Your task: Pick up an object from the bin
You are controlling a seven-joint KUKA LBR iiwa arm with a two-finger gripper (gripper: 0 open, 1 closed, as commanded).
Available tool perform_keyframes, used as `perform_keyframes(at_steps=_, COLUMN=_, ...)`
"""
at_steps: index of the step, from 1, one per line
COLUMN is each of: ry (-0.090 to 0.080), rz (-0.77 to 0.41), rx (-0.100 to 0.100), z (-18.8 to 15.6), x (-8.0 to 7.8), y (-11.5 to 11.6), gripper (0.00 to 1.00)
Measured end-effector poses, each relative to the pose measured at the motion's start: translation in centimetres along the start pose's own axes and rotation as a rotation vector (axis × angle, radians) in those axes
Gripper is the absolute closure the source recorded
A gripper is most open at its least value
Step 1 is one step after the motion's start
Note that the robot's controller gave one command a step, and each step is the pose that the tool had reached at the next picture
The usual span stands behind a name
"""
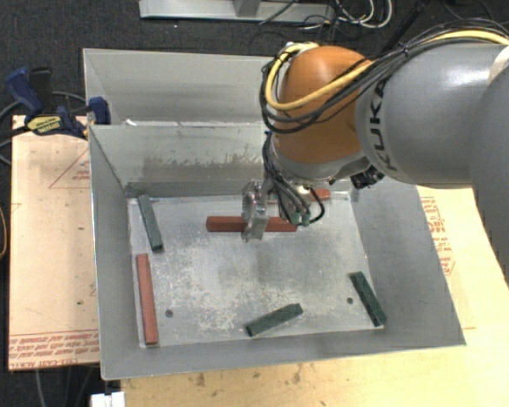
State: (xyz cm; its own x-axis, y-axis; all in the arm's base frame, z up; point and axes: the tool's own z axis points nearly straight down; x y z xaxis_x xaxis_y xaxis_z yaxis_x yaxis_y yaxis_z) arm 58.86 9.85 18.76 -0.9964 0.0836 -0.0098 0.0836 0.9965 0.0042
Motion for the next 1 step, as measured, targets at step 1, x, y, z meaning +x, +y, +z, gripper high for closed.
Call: perform_keyframes(at_steps=1, ry=-0.002, rz=-0.039, rx=0.000, z=-7.54, x=0.26, y=1.39, gripper=1.00)
